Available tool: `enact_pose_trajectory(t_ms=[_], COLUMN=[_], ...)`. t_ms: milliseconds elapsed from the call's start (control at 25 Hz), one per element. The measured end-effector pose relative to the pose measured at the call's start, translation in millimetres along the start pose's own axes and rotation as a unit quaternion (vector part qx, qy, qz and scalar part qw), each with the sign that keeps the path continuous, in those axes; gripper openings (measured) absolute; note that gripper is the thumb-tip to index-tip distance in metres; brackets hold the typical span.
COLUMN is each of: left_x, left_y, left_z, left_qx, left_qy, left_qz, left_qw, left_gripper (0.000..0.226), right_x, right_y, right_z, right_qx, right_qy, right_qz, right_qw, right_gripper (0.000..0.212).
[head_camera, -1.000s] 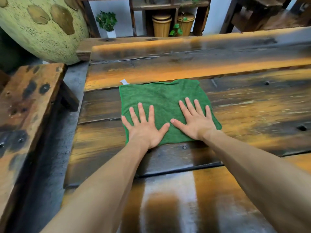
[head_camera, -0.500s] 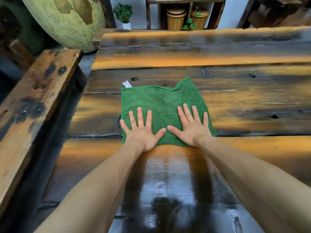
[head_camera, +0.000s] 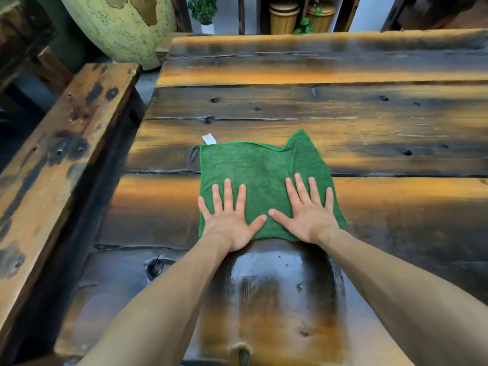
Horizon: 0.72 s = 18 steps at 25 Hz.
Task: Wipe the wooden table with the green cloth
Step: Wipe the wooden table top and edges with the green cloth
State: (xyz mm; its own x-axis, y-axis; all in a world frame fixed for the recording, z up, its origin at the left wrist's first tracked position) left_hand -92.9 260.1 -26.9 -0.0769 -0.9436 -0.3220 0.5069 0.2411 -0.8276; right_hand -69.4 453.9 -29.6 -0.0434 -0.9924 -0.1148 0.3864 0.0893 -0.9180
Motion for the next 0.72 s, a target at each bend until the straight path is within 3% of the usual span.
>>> enact_pose_trajectory(t_ms=[720], left_x=[15.5], left_y=[85.9], left_z=[155.9], left_qx=[-0.002], left_qy=[0.064], left_qz=[-0.020], left_qw=[0.998], left_gripper=[0.091], right_x=[21.9], right_y=[63.8], right_z=[181.9], right_qx=[0.033], right_qy=[0.057], right_qz=[-0.021], right_qw=[0.998], right_gripper=[0.094])
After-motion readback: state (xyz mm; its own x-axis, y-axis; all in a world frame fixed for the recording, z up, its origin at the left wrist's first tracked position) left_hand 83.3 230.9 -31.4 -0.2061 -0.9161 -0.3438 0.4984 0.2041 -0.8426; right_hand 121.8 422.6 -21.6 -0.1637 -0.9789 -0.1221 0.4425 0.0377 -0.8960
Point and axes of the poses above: each hand's wrist, its own z-axis away from the middle knuckle, its own y-axis out of the palm, x = y × z, the point moved 2 cm from there along -z, towards the middle knuckle, and after that the axes turned 15 degrees about z, right-handed, at the moved point
